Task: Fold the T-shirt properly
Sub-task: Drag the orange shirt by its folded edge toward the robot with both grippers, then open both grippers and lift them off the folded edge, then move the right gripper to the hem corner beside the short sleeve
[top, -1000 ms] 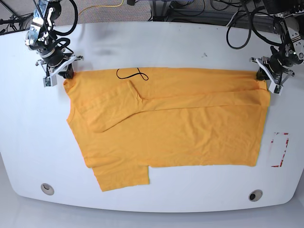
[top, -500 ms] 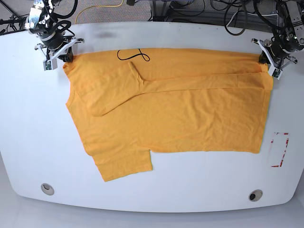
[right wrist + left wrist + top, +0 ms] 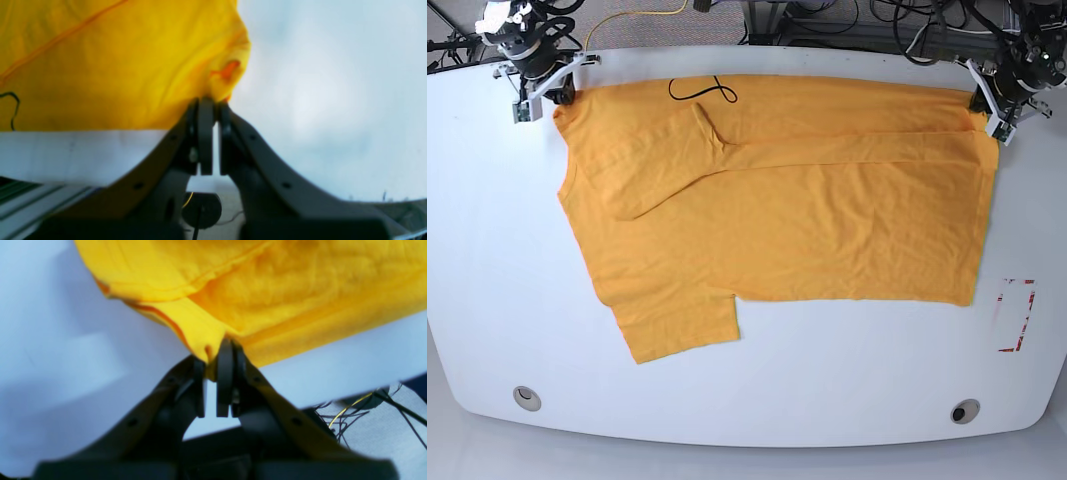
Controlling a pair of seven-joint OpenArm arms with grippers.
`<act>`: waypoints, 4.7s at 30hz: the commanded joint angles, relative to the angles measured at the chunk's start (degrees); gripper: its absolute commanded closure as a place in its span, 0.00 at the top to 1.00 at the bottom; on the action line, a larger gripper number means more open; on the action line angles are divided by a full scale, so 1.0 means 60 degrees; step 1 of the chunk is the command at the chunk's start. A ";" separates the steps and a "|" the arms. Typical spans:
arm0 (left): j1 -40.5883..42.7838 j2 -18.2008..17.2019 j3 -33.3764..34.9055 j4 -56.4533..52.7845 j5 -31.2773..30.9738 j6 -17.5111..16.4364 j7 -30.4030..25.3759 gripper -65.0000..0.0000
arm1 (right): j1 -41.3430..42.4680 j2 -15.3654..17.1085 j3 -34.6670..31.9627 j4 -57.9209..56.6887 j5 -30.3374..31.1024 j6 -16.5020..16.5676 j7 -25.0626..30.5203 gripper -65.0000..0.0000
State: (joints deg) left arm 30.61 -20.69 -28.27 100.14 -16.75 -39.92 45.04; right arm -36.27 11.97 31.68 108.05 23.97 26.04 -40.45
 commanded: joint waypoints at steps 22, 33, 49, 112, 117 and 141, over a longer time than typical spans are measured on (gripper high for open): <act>0.1215 0.0013 -0.0135 0.0450 0.0209 -0.0013 -0.0249 0.00 | -0.0757 0.0177 0.0106 0.0340 0.0323 0.0065 0.0242 0.01; 0.1267 0.0000 -0.0078 0.0249 0.0136 -0.0013 -0.0275 0.00 | -0.0699 0.0117 0.0125 0.0320 0.0108 0.0041 0.0128 0.01; 0.1121 0.0054 -0.0037 0.0285 0.0180 -0.0013 -0.0298 0.02 | -0.0632 0.0098 0.0172 0.0378 0.0059 0.0016 0.0133 0.03; -0.1479 -0.0523 -0.2328 0.1498 0.0335 -0.0013 0.0433 0.63 | 0.1425 0.0190 0.0146 0.1790 0.0133 0.0195 -0.0518 0.49; -0.2061 -0.0717 -0.2347 0.1269 0.0338 -0.0013 0.0617 0.64 | 0.1868 0.0249 0.0130 0.1657 0.0111 0.0160 -0.0527 0.49; -0.5160 -0.0761 -0.1696 0.0943 0.0715 -0.0013 0.1124 0.63 | 0.6075 0.0295 -0.1077 -0.0215 -0.0136 0.0417 -0.0759 0.52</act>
State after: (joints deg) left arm 1.98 -25.15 -38.54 105.71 -13.52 -40.34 52.51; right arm -4.60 13.17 27.90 110.80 23.99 27.92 -46.59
